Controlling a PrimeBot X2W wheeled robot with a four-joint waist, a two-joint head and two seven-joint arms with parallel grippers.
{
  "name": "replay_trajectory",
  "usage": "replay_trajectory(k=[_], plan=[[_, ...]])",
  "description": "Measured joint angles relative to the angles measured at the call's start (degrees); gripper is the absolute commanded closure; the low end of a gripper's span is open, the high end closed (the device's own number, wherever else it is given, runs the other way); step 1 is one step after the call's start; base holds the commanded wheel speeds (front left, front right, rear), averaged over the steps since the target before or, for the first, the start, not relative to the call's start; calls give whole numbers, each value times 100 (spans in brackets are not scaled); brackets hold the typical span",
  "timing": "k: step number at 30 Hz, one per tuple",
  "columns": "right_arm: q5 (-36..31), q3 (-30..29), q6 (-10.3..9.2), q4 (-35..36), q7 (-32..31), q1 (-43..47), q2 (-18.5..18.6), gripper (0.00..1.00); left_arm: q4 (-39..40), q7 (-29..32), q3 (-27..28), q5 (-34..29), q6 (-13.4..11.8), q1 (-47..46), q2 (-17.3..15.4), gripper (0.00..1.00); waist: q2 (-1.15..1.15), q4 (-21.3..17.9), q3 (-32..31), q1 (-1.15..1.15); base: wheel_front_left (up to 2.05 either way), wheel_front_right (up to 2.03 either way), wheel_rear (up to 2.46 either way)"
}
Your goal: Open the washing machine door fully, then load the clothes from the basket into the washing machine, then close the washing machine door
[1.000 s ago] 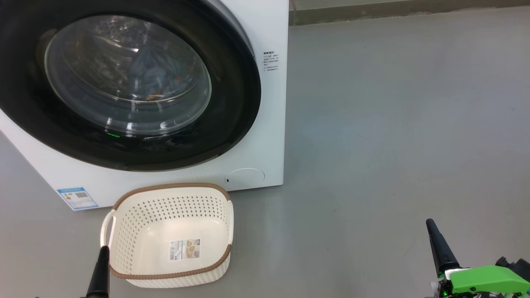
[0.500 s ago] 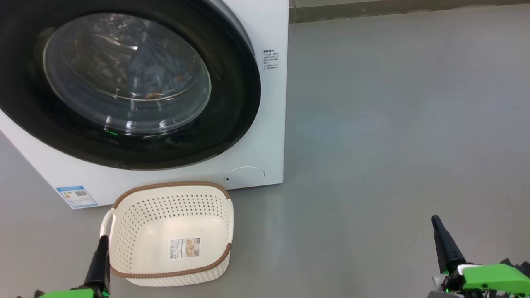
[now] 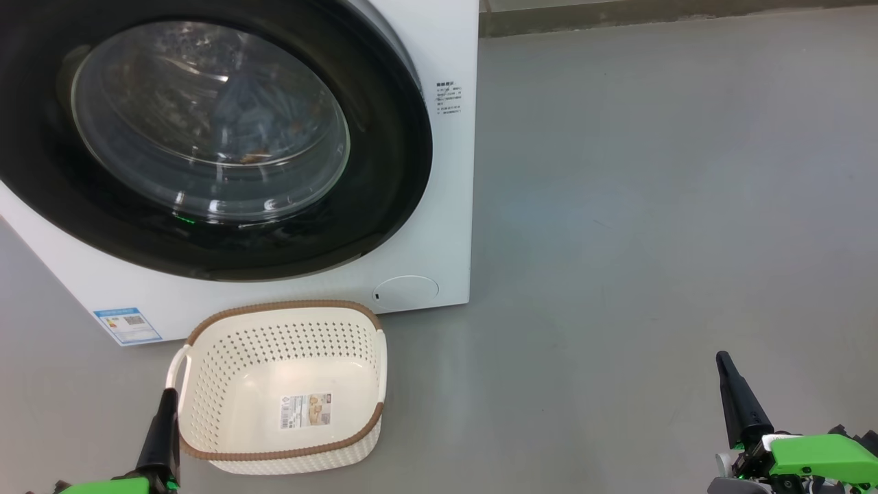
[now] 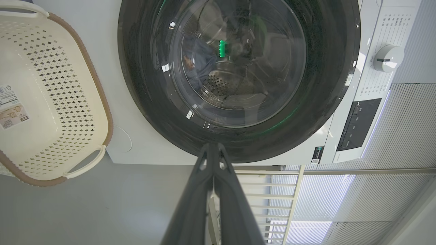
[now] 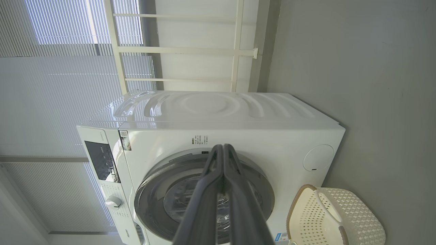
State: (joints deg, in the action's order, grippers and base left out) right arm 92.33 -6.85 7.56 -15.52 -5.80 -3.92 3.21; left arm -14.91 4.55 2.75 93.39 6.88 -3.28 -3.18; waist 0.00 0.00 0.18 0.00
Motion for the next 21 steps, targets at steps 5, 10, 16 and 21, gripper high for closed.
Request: replay_trajectory(k=[5,10,16,21], plan=[[0,-4,0,0,-1,0,-3,100,0,41,15,0,0,0,1,100,0,0,0,0,0,0,0],[0,-9,0,0,-1,0,-4,100,-1,42,25,0,0,0,2,100,0,0,0,0,0,0,0],[0,-23,0,0,-16,0,-7,100,-1,43,42,0,0,0,3,100,0,0,0,0,0,0,0],[0,-38,0,0,-16,0,-11,100,-1,49,54,-1,0,0,5,100,0,0,0,0,0,0,0]])
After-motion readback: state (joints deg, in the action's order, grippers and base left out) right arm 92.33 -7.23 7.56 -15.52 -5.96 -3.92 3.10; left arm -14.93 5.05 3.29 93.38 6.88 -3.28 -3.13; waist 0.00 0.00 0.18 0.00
